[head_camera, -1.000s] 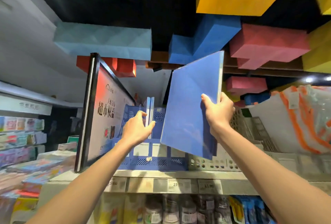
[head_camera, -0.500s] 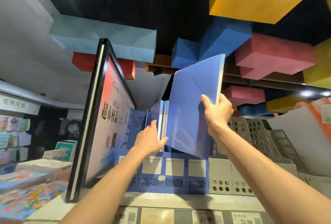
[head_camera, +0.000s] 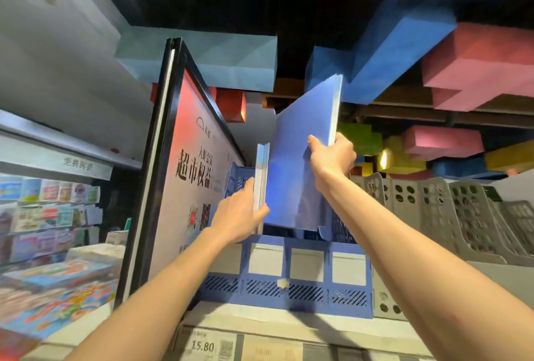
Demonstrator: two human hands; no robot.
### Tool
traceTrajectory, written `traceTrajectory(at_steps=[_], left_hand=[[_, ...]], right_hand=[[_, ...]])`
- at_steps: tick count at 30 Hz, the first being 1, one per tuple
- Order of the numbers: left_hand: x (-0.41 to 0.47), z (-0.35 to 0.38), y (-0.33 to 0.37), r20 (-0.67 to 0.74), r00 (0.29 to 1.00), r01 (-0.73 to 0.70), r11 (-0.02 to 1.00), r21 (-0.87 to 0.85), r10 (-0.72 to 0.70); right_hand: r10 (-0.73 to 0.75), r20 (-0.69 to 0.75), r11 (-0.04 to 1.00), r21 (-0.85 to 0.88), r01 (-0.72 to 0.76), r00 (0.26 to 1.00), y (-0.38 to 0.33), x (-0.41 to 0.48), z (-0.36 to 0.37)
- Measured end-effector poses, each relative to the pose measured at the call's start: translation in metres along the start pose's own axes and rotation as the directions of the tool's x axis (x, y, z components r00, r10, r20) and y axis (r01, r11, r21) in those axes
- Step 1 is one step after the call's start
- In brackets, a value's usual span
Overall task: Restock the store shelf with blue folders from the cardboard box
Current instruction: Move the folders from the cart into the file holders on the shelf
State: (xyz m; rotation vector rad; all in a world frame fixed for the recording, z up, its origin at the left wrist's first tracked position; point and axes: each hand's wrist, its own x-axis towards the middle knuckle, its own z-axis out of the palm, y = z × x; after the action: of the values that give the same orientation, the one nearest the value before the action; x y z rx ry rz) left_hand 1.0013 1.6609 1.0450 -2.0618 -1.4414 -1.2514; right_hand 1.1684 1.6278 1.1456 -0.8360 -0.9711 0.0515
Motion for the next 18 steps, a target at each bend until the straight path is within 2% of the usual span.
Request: traceTrajectory(at_steps=[4, 8, 13, 18], left_hand=[[-0.002, 0.009, -0.003, -0.012, 1.000, 0.012, 0.998, -0.058, -0.013], [-0.006, 0.015, -0.013, 0.043, 0.999, 0.028, 0.996, -0.081, -0.025], [-0.010, 0.021, -0.013, 0.073, 0.996, 0.065, 0.984, -0.165, -0.053], [-0.013, 0.025, -0.013, 0.097, 0.993, 0.078, 0.987, -0.137, -0.065]], right_hand=[[-0.022, 0.031, 0.997, -0.077, 0.024, 0.999, 0.009, -0.004, 0.022], [-0.001, 0.036, 0.996, -0.086, 0.004, 0.999, 0.017, -0.005, 0.037], [0.059, 0.040, 0.998, -0.024, -0.058, 0.997, 0.033, -0.005, 0.056], [0.103, 0.050, 0.993, 0.043, -0.106, 0.993, 0.047, -0.012, 0.071]])
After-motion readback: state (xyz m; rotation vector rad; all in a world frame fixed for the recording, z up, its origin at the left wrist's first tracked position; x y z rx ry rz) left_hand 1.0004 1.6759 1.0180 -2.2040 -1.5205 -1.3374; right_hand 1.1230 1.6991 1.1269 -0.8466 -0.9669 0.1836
